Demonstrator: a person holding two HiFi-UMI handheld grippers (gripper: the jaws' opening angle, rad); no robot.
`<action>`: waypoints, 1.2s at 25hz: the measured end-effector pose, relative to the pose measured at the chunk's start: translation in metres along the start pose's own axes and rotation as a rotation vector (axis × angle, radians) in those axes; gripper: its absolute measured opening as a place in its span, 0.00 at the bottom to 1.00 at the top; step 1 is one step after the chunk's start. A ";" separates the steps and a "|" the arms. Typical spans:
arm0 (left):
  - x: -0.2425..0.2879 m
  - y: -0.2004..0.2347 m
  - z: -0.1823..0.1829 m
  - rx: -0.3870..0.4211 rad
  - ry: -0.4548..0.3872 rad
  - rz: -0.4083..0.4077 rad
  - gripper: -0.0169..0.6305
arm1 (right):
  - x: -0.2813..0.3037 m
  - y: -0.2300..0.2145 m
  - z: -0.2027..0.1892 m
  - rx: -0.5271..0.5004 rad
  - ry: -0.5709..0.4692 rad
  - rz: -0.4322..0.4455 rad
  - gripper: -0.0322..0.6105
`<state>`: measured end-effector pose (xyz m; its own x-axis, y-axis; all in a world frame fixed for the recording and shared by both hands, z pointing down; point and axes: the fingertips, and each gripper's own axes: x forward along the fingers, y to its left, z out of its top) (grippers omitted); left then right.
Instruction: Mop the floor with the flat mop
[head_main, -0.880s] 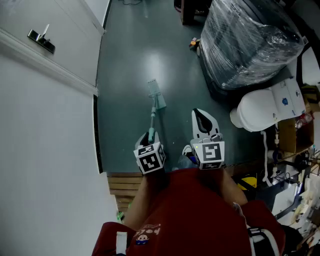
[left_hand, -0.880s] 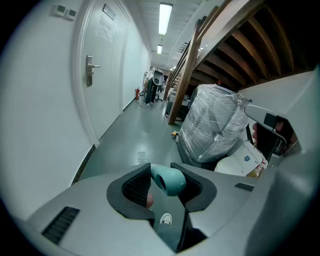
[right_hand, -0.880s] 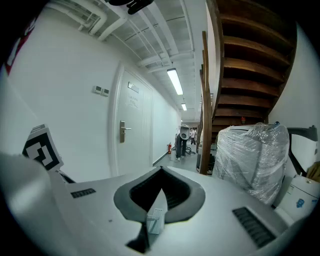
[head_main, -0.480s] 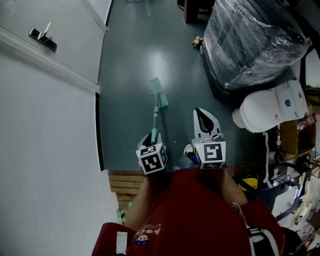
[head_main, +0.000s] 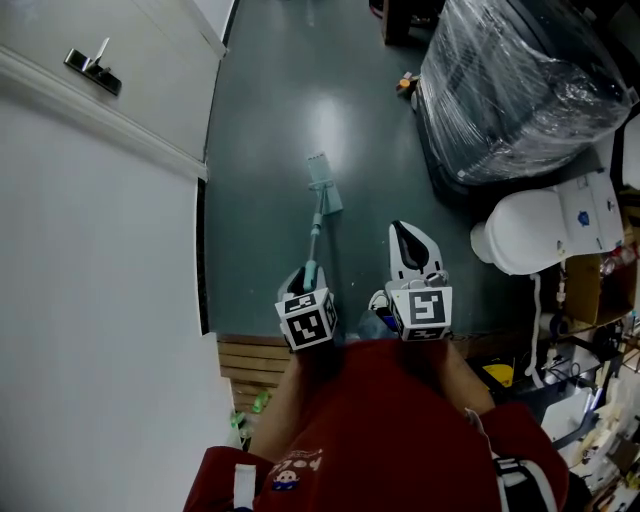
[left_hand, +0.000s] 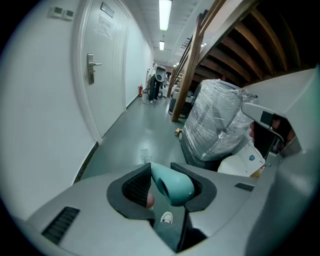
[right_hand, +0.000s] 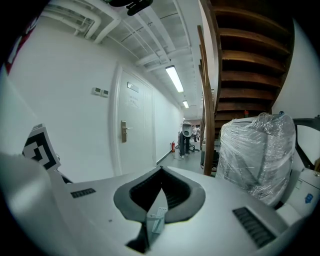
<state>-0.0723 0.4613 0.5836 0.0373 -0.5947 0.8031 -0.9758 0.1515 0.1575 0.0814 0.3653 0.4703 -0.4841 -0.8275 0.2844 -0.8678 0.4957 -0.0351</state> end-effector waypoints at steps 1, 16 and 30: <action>0.002 -0.001 0.004 -0.004 -0.010 0.008 0.24 | 0.002 -0.003 0.000 -0.001 0.000 0.004 0.08; 0.027 -0.032 0.015 0.015 0.002 0.044 0.24 | 0.020 -0.038 -0.018 -0.035 0.035 0.089 0.08; 0.079 0.004 0.052 0.053 -0.017 0.031 0.23 | 0.078 -0.022 -0.008 -0.027 0.064 0.045 0.08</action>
<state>-0.0841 0.3733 0.6179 0.0031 -0.6036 0.7972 -0.9865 0.1285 0.1012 0.0639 0.2920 0.5012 -0.5140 -0.7859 0.3438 -0.8414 0.5399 -0.0238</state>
